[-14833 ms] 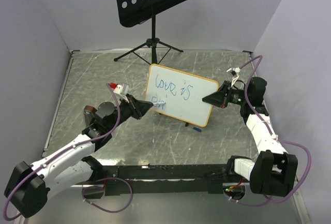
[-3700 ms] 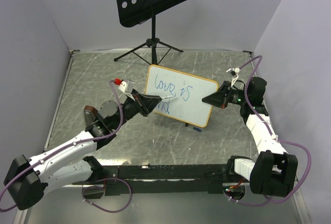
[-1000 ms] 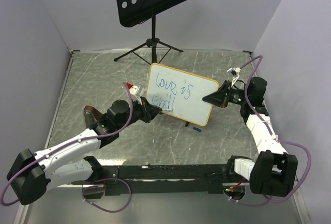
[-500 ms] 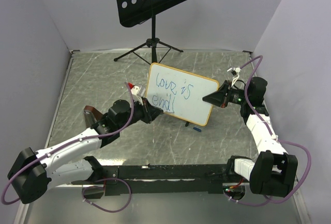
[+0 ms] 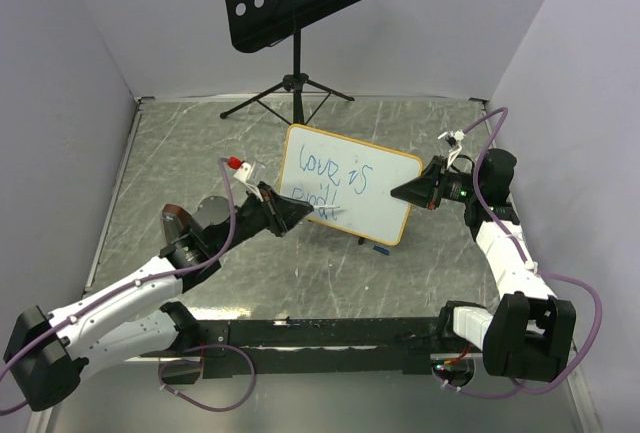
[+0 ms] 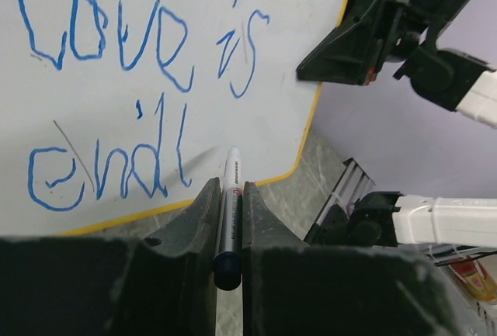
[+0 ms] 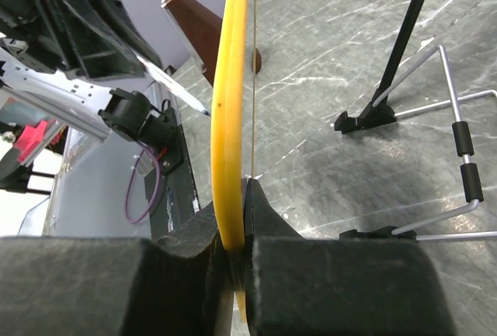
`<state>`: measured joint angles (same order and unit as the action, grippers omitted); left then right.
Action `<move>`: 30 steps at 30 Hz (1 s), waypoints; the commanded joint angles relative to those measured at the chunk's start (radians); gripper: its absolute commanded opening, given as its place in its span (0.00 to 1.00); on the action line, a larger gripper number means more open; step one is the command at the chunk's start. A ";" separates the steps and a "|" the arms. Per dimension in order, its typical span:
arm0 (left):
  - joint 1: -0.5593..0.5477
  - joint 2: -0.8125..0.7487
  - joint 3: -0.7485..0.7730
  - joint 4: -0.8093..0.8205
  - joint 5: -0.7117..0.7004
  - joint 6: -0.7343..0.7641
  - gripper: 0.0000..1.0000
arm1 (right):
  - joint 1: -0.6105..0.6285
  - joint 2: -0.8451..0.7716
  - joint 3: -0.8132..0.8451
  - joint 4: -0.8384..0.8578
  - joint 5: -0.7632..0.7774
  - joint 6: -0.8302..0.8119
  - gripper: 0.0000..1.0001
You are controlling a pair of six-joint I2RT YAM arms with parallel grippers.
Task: Write a sentence on the whiteboard
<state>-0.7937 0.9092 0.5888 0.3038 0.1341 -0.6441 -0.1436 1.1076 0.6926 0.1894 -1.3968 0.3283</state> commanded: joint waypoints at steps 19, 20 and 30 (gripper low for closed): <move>-0.001 0.069 0.032 0.104 -0.062 -0.011 0.01 | 0.006 -0.042 0.022 0.053 -0.048 -0.009 0.00; -0.002 0.069 0.032 0.103 -0.060 -0.009 0.01 | 0.004 -0.040 0.021 0.053 -0.048 -0.009 0.00; -0.002 0.091 0.043 0.054 -0.041 0.003 0.01 | 0.004 -0.035 0.021 0.051 -0.048 -0.011 0.00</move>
<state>-0.7937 0.9848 0.5797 0.3679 0.0845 -0.6651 -0.1436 1.0950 0.6926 0.1833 -1.3972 0.3275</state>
